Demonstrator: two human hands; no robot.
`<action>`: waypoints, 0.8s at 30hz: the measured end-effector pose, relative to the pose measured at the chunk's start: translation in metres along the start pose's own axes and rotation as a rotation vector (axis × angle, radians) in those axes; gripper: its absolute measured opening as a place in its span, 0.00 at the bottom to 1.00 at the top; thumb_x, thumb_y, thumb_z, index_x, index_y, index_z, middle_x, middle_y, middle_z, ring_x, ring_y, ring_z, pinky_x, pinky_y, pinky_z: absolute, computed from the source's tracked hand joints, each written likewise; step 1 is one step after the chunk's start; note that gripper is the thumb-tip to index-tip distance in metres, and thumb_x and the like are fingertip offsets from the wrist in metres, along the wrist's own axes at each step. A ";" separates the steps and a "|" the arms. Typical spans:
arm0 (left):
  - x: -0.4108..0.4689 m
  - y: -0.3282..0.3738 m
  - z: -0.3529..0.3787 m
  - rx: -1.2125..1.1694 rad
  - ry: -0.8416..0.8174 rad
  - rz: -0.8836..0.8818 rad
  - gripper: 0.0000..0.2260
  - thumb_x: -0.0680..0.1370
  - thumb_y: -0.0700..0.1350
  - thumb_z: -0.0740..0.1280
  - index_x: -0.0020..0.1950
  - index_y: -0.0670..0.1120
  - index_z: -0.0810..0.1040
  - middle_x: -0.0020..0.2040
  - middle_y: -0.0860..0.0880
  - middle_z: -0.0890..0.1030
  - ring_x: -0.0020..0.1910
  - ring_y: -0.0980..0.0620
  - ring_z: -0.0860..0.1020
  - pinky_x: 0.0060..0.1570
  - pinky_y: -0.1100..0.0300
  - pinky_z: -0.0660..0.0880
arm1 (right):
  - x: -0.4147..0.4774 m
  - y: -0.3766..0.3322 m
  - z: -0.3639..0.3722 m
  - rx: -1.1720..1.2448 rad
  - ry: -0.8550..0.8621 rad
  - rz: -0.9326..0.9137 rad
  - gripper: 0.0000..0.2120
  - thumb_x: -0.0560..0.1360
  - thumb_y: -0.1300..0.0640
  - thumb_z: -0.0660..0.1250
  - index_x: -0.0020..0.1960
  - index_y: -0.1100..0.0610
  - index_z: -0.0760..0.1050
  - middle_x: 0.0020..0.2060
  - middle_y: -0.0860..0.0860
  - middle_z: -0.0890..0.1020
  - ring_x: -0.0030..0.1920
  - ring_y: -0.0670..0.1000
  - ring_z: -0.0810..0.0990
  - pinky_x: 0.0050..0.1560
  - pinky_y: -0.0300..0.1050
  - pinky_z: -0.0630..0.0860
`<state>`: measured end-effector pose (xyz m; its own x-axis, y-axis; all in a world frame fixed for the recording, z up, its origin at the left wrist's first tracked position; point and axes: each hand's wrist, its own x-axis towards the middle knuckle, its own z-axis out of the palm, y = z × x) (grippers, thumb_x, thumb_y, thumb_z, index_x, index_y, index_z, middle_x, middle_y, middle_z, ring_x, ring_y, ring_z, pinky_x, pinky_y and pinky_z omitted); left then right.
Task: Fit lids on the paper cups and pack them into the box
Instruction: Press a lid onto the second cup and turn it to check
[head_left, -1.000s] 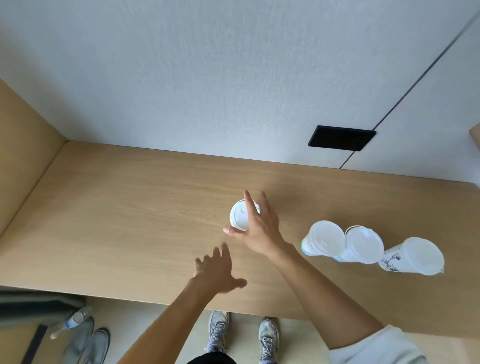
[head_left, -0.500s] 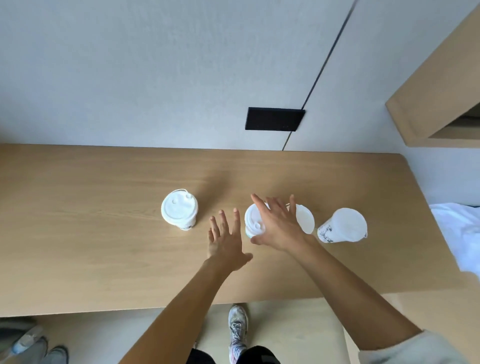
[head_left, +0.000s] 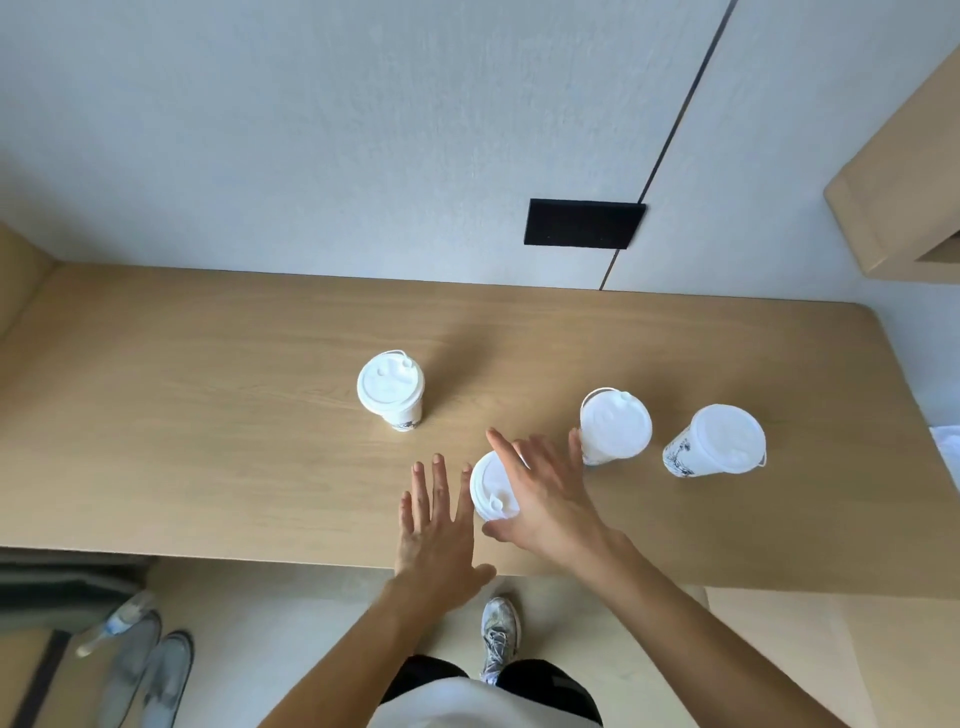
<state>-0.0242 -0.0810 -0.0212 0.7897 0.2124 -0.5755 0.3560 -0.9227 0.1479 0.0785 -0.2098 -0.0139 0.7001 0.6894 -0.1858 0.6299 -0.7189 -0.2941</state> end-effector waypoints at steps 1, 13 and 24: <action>-0.008 -0.003 0.004 0.001 -0.008 -0.008 0.57 0.75 0.66 0.68 0.80 0.47 0.27 0.76 0.39 0.22 0.77 0.34 0.25 0.79 0.38 0.38 | -0.006 -0.005 0.008 0.011 0.019 -0.016 0.58 0.57 0.36 0.79 0.81 0.51 0.60 0.62 0.52 0.80 0.68 0.59 0.75 0.76 0.74 0.50; -0.025 -0.035 0.000 -0.189 -0.099 -0.070 0.34 0.84 0.52 0.57 0.85 0.48 0.41 0.83 0.37 0.37 0.82 0.34 0.36 0.80 0.41 0.48 | -0.023 -0.023 -0.007 0.384 -0.135 0.126 0.50 0.73 0.28 0.66 0.85 0.48 0.50 0.85 0.54 0.53 0.85 0.55 0.50 0.82 0.61 0.44; 0.038 0.009 -0.034 -0.674 0.084 -0.441 0.35 0.82 0.66 0.41 0.85 0.50 0.49 0.84 0.40 0.52 0.83 0.35 0.47 0.79 0.36 0.46 | 0.039 -0.003 0.040 0.654 -0.064 0.445 0.21 0.75 0.60 0.54 0.67 0.58 0.68 0.47 0.66 0.84 0.36 0.71 0.82 0.33 0.57 0.82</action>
<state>0.0259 -0.0698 -0.0145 0.5317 0.5595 -0.6358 0.8468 -0.3616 0.3901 0.0899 -0.1771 -0.0578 0.8068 0.3672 -0.4628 -0.0439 -0.7439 -0.6669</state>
